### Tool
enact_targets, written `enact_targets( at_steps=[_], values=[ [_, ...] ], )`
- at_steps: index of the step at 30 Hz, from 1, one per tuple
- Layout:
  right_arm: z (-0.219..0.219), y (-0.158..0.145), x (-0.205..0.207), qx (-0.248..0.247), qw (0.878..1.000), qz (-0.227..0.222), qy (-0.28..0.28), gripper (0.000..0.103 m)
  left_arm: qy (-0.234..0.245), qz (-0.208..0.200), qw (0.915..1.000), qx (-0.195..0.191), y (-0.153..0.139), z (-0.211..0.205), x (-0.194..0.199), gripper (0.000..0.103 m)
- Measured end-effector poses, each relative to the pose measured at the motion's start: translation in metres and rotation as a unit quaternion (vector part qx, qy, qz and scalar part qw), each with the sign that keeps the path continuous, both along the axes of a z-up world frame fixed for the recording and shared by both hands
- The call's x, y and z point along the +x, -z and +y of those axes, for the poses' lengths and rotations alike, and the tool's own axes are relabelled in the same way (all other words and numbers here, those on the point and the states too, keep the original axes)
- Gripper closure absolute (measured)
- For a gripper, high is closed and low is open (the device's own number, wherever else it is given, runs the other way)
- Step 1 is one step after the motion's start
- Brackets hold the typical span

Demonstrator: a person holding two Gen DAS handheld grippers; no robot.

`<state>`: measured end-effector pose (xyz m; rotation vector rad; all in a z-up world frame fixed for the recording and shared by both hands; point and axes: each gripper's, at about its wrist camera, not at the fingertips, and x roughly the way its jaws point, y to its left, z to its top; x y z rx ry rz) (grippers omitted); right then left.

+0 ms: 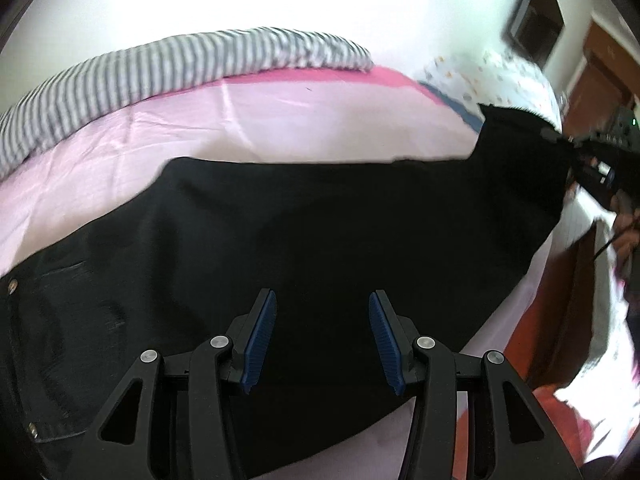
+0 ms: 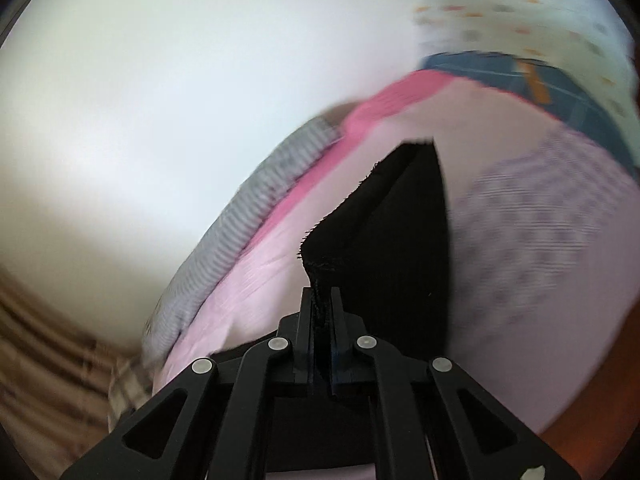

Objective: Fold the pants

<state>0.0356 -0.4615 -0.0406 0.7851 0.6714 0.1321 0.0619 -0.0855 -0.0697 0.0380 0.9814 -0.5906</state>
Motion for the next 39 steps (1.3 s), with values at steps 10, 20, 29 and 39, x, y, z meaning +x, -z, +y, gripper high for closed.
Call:
enact_targets(
  at_steps=[10, 20, 29, 39],
  values=[
    [0.176, 0.021, 0.057, -0.043, 0.980, 0.039, -0.191, 0.097, -0.101, -0.009, 0.9940, -0.041, -0.018, 0.099, -0.001, 0.047],
    [0.256, 0.082, 0.059, -0.113, 0.947, 0.132, -0.272, 0.096, -0.121, 0.018, 0.9905, -0.063, 0.001, 0.130, -0.012, 0.047],
    [0.281, 0.059, 0.044, -0.162, 0.935, 0.105, -0.297, 0.095, -0.115, 0.029, 0.9881, -0.098, 0.001, 0.133, -0.008, 0.047],
    [0.280, 0.053, 0.040, -0.163, 0.937, 0.090, -0.297, 0.095, -0.070, 0.103, 0.9785, -0.164, 0.001, 0.117, -0.001, 0.045]
  ],
)
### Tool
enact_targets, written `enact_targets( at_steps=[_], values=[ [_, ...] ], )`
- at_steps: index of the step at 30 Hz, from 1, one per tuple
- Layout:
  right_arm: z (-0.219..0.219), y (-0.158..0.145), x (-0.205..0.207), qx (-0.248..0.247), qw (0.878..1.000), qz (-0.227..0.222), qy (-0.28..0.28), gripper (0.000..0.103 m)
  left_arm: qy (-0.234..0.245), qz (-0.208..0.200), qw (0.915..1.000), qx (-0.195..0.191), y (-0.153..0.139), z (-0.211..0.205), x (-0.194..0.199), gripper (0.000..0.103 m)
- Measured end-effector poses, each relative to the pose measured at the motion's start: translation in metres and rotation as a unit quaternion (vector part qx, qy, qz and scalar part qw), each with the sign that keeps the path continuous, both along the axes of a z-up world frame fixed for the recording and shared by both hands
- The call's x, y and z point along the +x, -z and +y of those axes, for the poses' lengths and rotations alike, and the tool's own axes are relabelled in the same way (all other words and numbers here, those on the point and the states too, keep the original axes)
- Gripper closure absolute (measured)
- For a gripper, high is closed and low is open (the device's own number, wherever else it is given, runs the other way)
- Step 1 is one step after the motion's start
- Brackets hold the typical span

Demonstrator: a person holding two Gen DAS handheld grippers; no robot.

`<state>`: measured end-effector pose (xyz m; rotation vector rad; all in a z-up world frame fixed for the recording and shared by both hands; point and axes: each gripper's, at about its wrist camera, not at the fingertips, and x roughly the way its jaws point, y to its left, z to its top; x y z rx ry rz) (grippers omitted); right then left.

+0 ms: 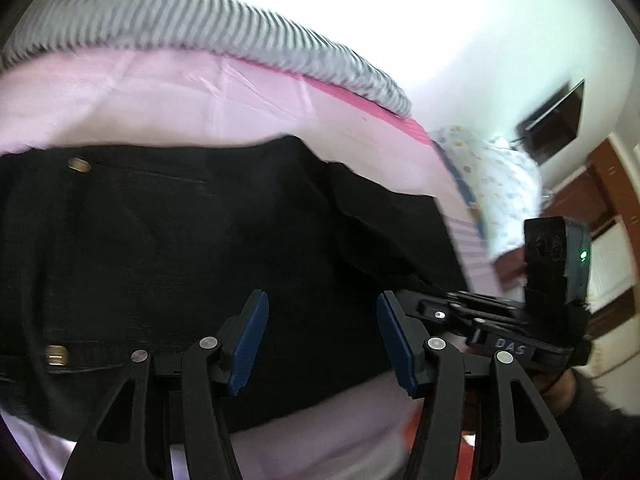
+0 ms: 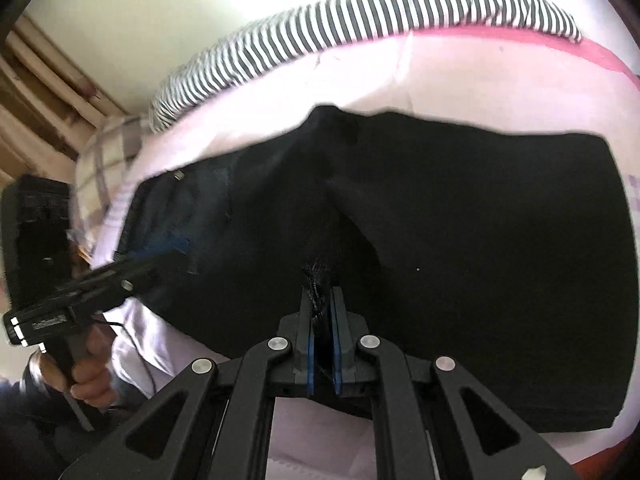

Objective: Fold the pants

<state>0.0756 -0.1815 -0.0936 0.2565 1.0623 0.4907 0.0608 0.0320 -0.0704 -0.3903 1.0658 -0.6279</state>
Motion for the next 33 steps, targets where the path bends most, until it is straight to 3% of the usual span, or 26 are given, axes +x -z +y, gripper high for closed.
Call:
enact_targets(
  at_steps=[7, 12, 16, 24, 28, 33],
  values=[
    [-0.006, -0.009, -0.008, 0.007, 1.000, -0.020, -0.014, 0.095, 0.035, 0.102, 0.9903, -0.088, 0.014, -0.043, 0.037, 0.045],
    [-0.007, -0.008, -0.011, 0.006, 0.999, -0.026, -0.027, 0.095, 0.052, 0.150, 0.9812, -0.110, 0.026, -0.072, 0.054, 0.045],
    [-0.007, -0.008, -0.014, 0.002, 0.999, -0.033, -0.040, 0.095, 0.049, 0.171, 0.9785, -0.103, 0.034, -0.087, 0.065, 0.045],
    [0.001, 0.000, -0.023, 0.015, 0.996, -0.026, -0.078, 0.082, 0.047, 0.157, 0.9826, -0.087, 0.041, -0.088, 0.062, 0.045],
    [0.006, -0.005, -0.037, -0.004, 0.995, -0.034, -0.098, 0.058, 0.045, 0.152, 0.9838, -0.084, 0.042, -0.087, 0.063, 0.045],
    [-0.020, -0.015, -0.052, -0.021, 0.996, -0.043, -0.073, 0.054, 0.051, 0.133, 0.9871, -0.074, 0.041, -0.092, 0.058, 0.048]
  ],
)
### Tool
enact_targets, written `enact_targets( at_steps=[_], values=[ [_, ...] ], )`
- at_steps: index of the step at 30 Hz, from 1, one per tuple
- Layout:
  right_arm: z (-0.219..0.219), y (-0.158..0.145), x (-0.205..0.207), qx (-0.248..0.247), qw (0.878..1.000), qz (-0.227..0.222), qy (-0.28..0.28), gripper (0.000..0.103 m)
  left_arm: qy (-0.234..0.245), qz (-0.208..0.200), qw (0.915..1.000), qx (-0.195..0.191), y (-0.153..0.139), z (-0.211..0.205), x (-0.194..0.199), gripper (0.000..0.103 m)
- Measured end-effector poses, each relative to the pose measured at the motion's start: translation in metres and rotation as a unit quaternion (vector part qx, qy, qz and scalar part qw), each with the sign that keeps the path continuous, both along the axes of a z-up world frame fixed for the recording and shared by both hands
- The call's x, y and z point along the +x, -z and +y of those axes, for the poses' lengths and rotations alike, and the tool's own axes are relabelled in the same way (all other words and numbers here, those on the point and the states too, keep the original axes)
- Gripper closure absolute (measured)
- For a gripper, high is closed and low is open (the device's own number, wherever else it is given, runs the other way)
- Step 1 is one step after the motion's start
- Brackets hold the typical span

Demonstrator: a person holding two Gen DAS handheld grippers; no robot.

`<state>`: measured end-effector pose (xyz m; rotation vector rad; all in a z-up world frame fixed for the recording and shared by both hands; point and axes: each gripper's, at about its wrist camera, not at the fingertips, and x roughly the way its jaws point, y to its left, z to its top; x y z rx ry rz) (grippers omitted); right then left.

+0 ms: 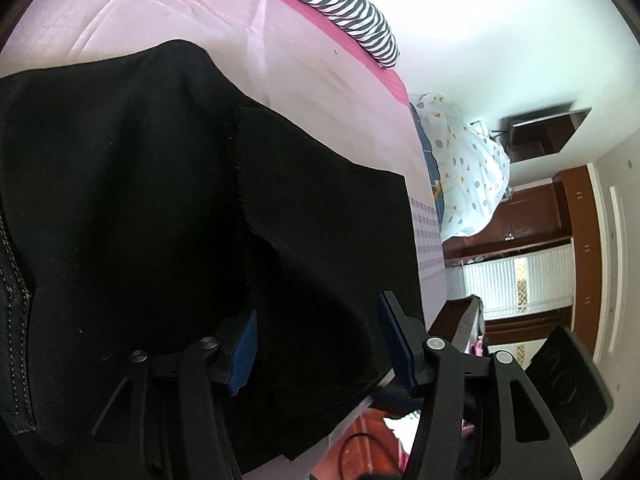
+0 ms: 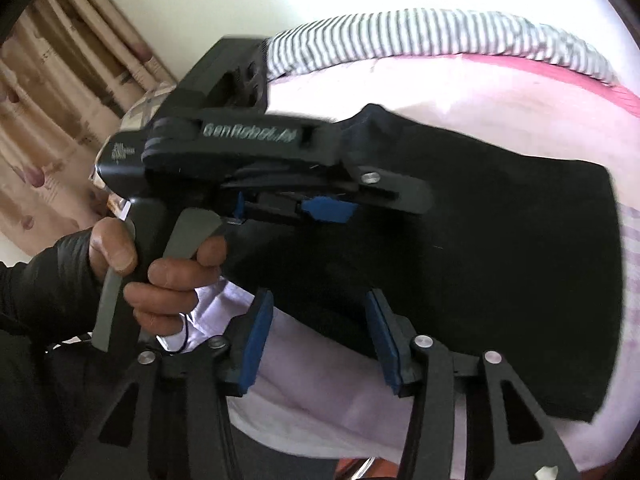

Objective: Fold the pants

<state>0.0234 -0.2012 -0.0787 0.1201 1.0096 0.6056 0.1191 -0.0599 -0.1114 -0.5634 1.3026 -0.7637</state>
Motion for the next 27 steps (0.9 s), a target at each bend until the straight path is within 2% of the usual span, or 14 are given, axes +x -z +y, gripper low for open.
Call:
enact_targets(
  at_steps=[6, 7, 8, 10, 15, 18, 23, 25, 27],
  values=[
    [-0.051, -0.010, -0.004, -0.015, 0.997, -0.011, 0.082, 0.052, 0.008, -0.028, 0.9986, 0.044, 0.005, -0.007, -0.003, 0.073],
    [-0.059, -0.011, -0.002, -0.019, 0.995, -0.013, 0.101, 0.049, 0.006, -0.032, 0.9981, 0.052, 0.005, -0.007, -0.003, 0.085],
    [-0.067, -0.011, 0.001, -0.023, 0.992, -0.015, 0.121, 0.049, 0.006, -0.034, 0.9978, 0.056, 0.006, -0.008, -0.003, 0.091],
    [-0.080, -0.010, 0.006, -0.028, 0.988, -0.017, 0.154, 0.049, 0.005, -0.047, 0.9972, 0.058, 0.001, -0.006, -0.006, 0.094],
    [-0.097, -0.003, 0.015, -0.033, 0.980, -0.006, 0.195, 0.049, 0.004, -0.086, 0.9934, 0.076, -0.017, -0.003, -0.018, 0.096],
    [-0.101, 0.003, 0.022, -0.036, 0.978, -0.003, 0.208, 0.049, -0.006, -0.080, 0.9935, 0.081, -0.017, 0.003, -0.024, 0.096],
    [-0.097, 0.014, 0.036, -0.063, 0.974, 0.002, 0.216, 0.049, -0.007, -0.047, 0.9938, 0.101, 0.006, 0.008, -0.021, 0.095],
    [-0.095, 0.022, 0.040, -0.083, 0.973, 0.013, 0.217, 0.049, -0.003, -0.050, 0.9919, 0.116, 0.006, 0.007, -0.019, 0.090],
    [-0.093, 0.026, 0.041, -0.094, 0.972, 0.012, 0.214, 0.049, 0.007, -0.052, 0.9906, 0.127, 0.004, 0.007, -0.018, 0.090]
  ],
)
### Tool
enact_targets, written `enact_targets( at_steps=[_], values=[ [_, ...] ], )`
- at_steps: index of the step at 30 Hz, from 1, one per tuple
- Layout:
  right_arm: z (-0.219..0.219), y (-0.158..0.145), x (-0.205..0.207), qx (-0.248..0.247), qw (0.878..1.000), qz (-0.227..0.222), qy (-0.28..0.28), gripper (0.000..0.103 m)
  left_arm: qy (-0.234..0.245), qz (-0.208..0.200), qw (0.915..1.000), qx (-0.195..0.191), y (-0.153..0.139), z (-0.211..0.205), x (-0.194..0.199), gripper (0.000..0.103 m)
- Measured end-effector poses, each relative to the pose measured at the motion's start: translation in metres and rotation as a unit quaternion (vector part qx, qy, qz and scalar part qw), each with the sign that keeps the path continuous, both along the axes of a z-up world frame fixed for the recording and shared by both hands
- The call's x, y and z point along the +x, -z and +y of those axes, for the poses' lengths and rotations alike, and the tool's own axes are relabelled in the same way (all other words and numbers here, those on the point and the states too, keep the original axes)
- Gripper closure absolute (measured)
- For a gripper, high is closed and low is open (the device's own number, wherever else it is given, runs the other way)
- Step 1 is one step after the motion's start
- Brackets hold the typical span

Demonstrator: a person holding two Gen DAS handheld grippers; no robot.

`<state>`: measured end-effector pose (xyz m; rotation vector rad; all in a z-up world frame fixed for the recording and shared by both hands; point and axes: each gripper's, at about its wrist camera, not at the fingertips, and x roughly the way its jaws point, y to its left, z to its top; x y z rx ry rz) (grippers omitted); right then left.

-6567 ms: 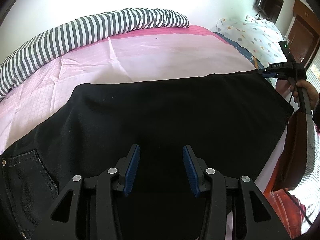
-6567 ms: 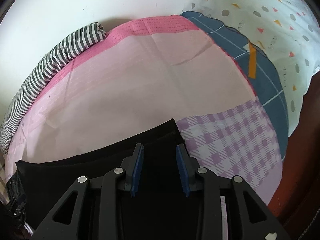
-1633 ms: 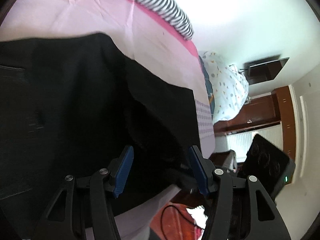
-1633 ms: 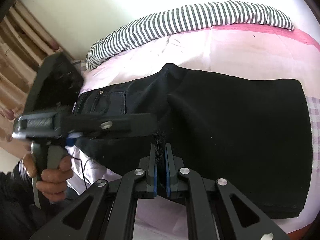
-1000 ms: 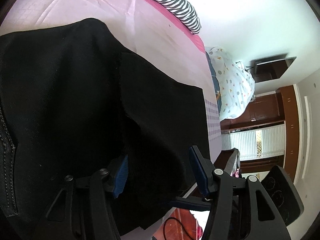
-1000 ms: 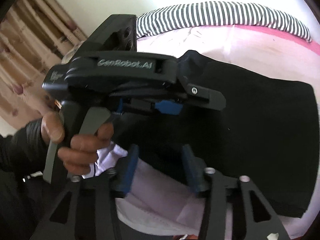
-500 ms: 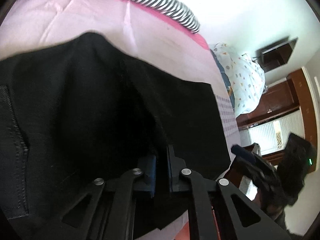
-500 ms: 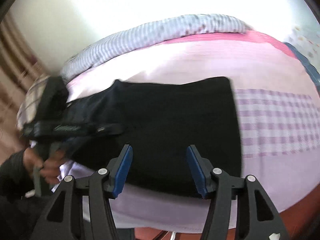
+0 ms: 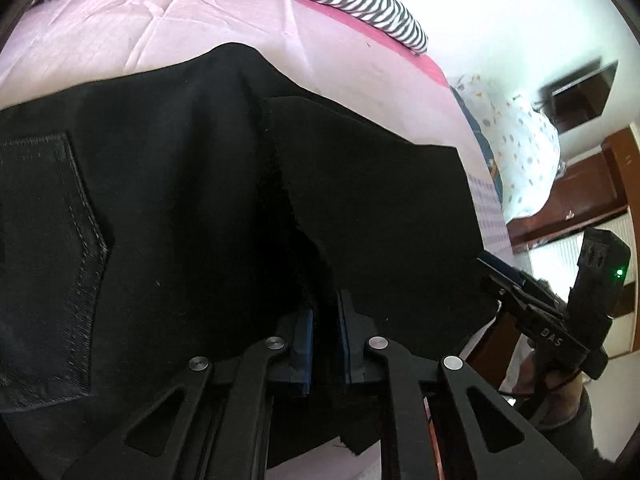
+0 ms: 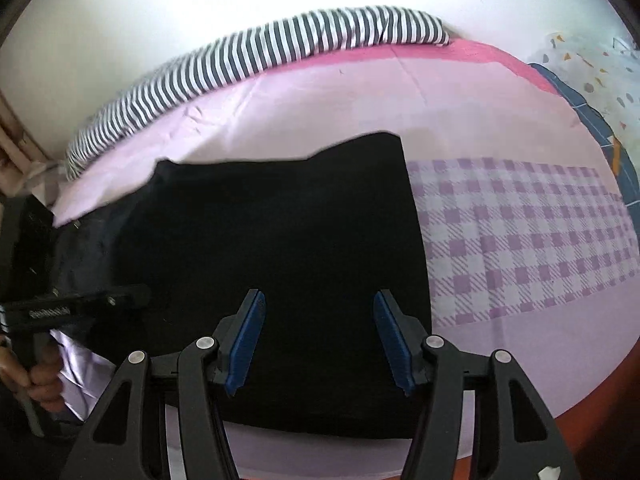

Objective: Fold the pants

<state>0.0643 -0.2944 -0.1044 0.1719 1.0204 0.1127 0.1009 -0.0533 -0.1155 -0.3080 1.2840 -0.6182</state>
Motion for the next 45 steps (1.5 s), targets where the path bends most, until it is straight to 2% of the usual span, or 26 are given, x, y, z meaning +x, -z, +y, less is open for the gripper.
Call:
enact_targets(
  at_steps=[2, 5, 9, 13, 16, 22, 27, 29, 32, 34, 36, 38, 40, 42, 45],
  values=[
    [0.002, 0.000, -0.001, -0.013, 1.000, 0.002, 0.001, 0.049, -0.005, -0.007, 0.9999, 0.012, -0.006, 0.004, -0.002, 0.080],
    [0.009, -0.003, -0.005, -0.019, 1.000, -0.005, -0.003, 0.049, 0.001, -0.035, 0.9993, 0.015, -0.017, 0.011, -0.016, 0.080],
    [0.031, -0.010, -0.014, -0.023, 0.999, -0.014, -0.030, 0.049, 0.050, -0.061, 0.9963, 0.035, -0.019, 0.001, -0.042, 0.079],
    [0.054, -0.011, -0.020, -0.019, 0.998, -0.016, -0.065, 0.049, 0.077, -0.074, 0.9941, 0.019, -0.020, -0.001, -0.055, 0.079],
    [0.059, -0.009, -0.020, -0.013, 0.998, -0.016, -0.066, 0.049, 0.078, -0.068, 0.9946, -0.004, -0.018, -0.001, -0.050, 0.079],
    [0.055, -0.013, -0.021, -0.008, 0.998, -0.017, -0.056, 0.049, 0.094, -0.023, 0.9944, -0.043, -0.007, 0.007, -0.048, 0.079],
    [0.047, -0.012, -0.020, -0.001, 0.999, -0.010, -0.048, 0.049, 0.136, -0.052, 0.9890, -0.027, -0.016, 0.005, -0.064, 0.079],
    [0.046, -0.009, -0.018, 0.004, 0.999, -0.004, -0.046, 0.049, 0.155, -0.067, 0.9856, -0.008, -0.018, 0.000, -0.068, 0.079],
    [0.048, -0.004, -0.017, 0.010, 0.999, 0.005, -0.047, 0.049, 0.190, -0.097, 0.9768, 0.014, -0.022, -0.005, -0.079, 0.079],
    [0.050, -0.002, -0.017, 0.006, 0.999, 0.010, -0.052, 0.049, 0.216, -0.100, 0.9707, 0.032, -0.020, -0.008, -0.083, 0.079],
    [0.052, 0.000, -0.017, 0.002, 0.998, 0.015, -0.060, 0.048, 0.229, -0.087, 0.9686, 0.040, -0.016, -0.004, -0.083, 0.079],
    [0.055, 0.000, -0.018, -0.007, 0.998, 0.019, -0.067, 0.048, 0.229, -0.087, 0.9684, 0.048, -0.016, 0.001, -0.085, 0.079],
    [0.056, -0.003, -0.021, -0.016, 0.997, 0.011, -0.069, 0.048, 0.215, -0.106, 0.9702, 0.035, -0.027, 0.007, -0.084, 0.079],
    [0.054, -0.009, -0.023, -0.029, 0.998, -0.003, -0.060, 0.048, 0.189, -0.136, 0.9725, 0.001, -0.048, 0.012, -0.082, 0.079],
    [0.049, -0.012, -0.024, -0.053, 0.998, -0.010, -0.044, 0.048, 0.145, -0.185, 0.9718, -0.013, -0.070, 0.008, -0.077, 0.070]
  ],
)
